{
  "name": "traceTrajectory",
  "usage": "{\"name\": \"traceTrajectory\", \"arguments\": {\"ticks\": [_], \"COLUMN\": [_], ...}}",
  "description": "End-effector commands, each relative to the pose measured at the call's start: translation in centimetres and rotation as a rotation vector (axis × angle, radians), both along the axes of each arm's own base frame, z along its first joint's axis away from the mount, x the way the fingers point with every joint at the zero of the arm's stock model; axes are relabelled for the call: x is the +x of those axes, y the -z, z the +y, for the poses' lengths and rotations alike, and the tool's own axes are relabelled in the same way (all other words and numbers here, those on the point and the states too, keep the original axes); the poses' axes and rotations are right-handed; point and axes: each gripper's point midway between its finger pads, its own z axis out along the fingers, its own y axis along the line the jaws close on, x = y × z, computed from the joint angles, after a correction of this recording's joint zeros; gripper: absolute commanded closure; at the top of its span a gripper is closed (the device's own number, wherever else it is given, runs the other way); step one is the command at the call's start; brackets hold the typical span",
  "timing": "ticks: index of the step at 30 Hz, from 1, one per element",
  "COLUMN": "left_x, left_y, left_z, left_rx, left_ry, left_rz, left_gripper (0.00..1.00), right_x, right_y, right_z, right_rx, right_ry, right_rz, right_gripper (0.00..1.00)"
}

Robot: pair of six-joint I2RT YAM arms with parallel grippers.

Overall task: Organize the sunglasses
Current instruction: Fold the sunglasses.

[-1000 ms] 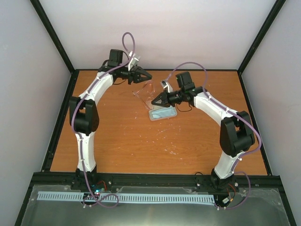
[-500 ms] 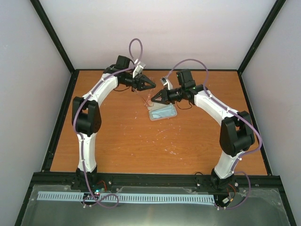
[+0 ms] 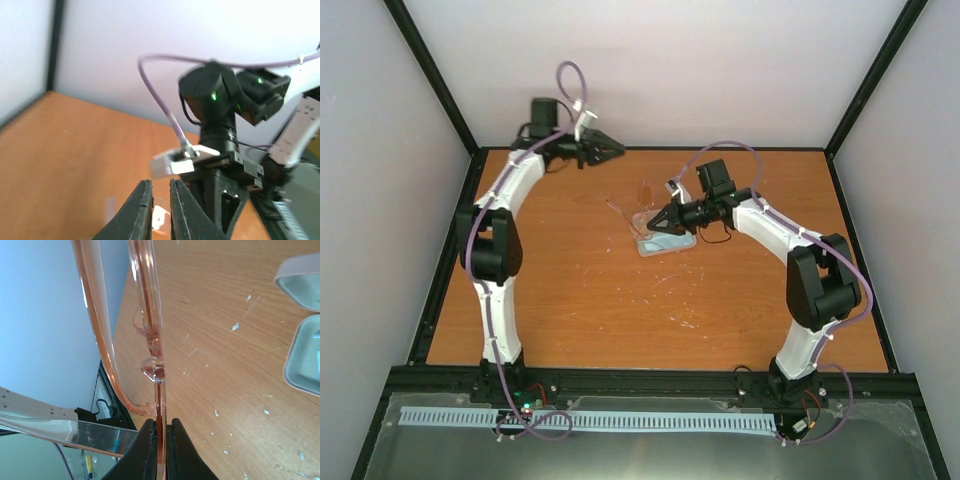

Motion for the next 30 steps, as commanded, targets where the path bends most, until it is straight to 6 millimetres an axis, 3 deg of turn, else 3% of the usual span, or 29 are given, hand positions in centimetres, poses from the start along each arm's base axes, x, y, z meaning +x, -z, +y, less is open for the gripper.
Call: {"name": "traceTrajectory", "arguments": {"ticks": [1,4,6,9,14,20,24,30], "left_x": [1.5,-1.9,-4.7,-8.4,-12.2,-12.7,-11.8,-10.0], "left_y": [-9.1,-10.8,-10.6,-9.6,-7.4,-5.1,-4.2,-3.8], "left_z": [3.6,4.0,4.0,3.2,0.6,-0.4,-0.8,-1.3], "left_rx": [-0.044,-0.064,-0.08,-0.089,-0.067,-0.063,-0.066,-0.077], "left_ry": [-0.083,-0.029,0.012,0.039,0.099,0.13,0.135,0.141], "left_rz": [-0.214,-0.263,-0.267,-0.282,-0.269,-0.23,-0.216,-0.208], "left_gripper": [0.89,0.93,0.94,0.96,0.96,0.96,0.96,0.95], "right_x": [1.9,4.0,5.1,6.3,6.8,5.3,3.5,0.1], "right_y": [0.9,0.6,0.1,-1.0,-2.9,-5.3,-7.3,-8.1], "right_z": [-0.7,-0.2,0.3,1.1,1.6,1.3,1.7,3.0], "right_rx": [-0.012,0.0,0.018,0.048,0.1,0.134,0.162,0.169], "right_ry": [0.049,0.062,0.06,0.056,0.05,0.041,0.0,-0.094], "right_rz": [0.023,0.024,0.028,0.031,0.024,0.001,-0.033,-0.03], "right_gripper": [0.97,0.97,0.97,0.97,0.97,0.97,0.97,0.97]}}
